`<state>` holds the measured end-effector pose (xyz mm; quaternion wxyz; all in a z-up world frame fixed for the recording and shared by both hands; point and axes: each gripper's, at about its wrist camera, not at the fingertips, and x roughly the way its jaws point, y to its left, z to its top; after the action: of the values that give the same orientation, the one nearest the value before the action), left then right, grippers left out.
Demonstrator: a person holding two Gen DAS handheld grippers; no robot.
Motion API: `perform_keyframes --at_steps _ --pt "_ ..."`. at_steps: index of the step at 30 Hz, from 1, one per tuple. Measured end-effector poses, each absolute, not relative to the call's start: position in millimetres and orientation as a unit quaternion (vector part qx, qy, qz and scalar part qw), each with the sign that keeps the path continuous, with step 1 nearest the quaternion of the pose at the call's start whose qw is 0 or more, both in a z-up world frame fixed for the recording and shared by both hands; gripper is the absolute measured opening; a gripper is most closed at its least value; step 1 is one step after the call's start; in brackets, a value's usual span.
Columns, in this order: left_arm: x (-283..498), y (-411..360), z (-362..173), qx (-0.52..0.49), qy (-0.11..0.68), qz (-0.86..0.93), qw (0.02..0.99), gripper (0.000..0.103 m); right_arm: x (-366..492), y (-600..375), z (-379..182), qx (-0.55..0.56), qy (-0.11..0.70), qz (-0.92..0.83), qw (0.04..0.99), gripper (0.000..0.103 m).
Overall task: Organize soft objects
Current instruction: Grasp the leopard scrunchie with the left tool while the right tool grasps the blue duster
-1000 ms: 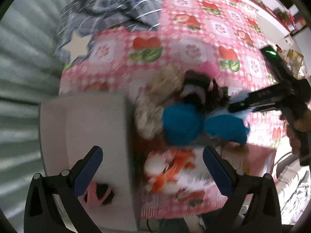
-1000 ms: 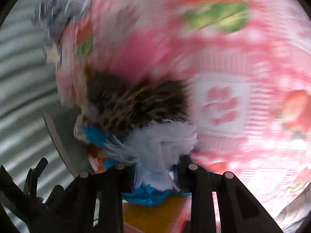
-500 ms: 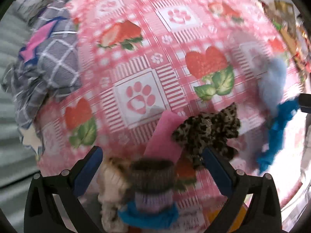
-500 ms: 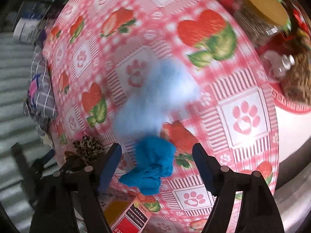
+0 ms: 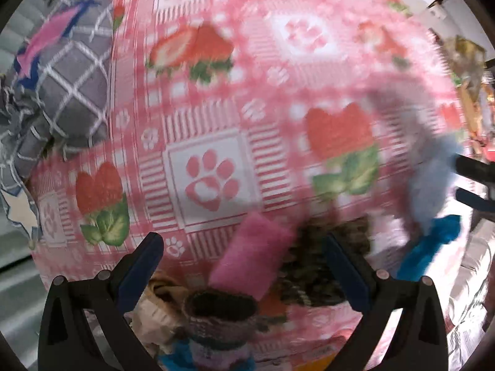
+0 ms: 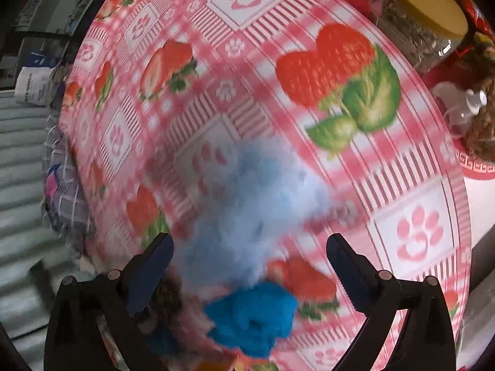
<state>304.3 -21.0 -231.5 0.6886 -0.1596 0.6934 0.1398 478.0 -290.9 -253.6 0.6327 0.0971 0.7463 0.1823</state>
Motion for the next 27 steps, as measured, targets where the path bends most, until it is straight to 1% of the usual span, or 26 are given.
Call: perform_keyframes --at_steps 3,7,8,9,10,11,12,14,16,23,27 --pt "302.1 -37.7 -215.5 -0.145 0.691 0.113 0.699 0.103 478.3 -270.0 -264.2 0.058 0.750 0.188 0.632 0.100" --pt "301.4 -67.7 -219.3 -0.085 0.708 0.096 0.695 0.103 466.8 -242.6 -266.6 -0.023 0.735 0.188 0.652 0.102" --pt "301.4 -74.7 -222.0 -0.066 0.711 0.095 0.694 0.103 463.1 -238.0 -266.0 -0.044 0.731 0.187 0.655 0.097" --pt "301.7 -79.1 -223.8 -0.057 0.712 0.093 0.694 0.103 459.4 -233.9 -263.1 -0.069 0.722 0.186 0.662 0.082" --pt "302.3 -86.1 -225.7 -0.042 0.711 0.088 0.696 0.103 456.9 -231.1 -260.1 -0.089 0.714 0.188 0.669 0.070" --pt "304.3 -93.0 -227.4 -0.033 0.711 0.085 0.697 0.103 453.3 -227.3 -255.0 -0.114 0.699 0.200 0.677 0.037" --pt "305.8 -98.0 -229.2 -0.023 0.711 0.083 0.698 0.103 451.3 -225.7 -253.9 -0.117 0.698 0.215 0.673 0.028" --pt "309.0 -108.7 -232.2 -0.001 0.711 0.082 0.698 0.103 451.6 -235.2 -255.8 -0.088 0.715 0.235 0.653 0.027" --pt "311.4 -118.3 -227.5 0.006 0.705 0.073 0.706 0.101 456.0 -257.0 -248.5 -0.018 0.718 0.248 0.651 0.027" --pt "320.6 -150.3 -181.1 -0.001 0.679 -0.015 0.734 0.101 462.8 -324.4 -216.0 0.085 0.700 0.247 0.664 0.027" --pt "323.7 -157.3 -197.3 0.034 0.698 0.015 0.715 0.101 463.6 -339.4 -209.7 0.121 0.700 0.241 0.661 0.027"
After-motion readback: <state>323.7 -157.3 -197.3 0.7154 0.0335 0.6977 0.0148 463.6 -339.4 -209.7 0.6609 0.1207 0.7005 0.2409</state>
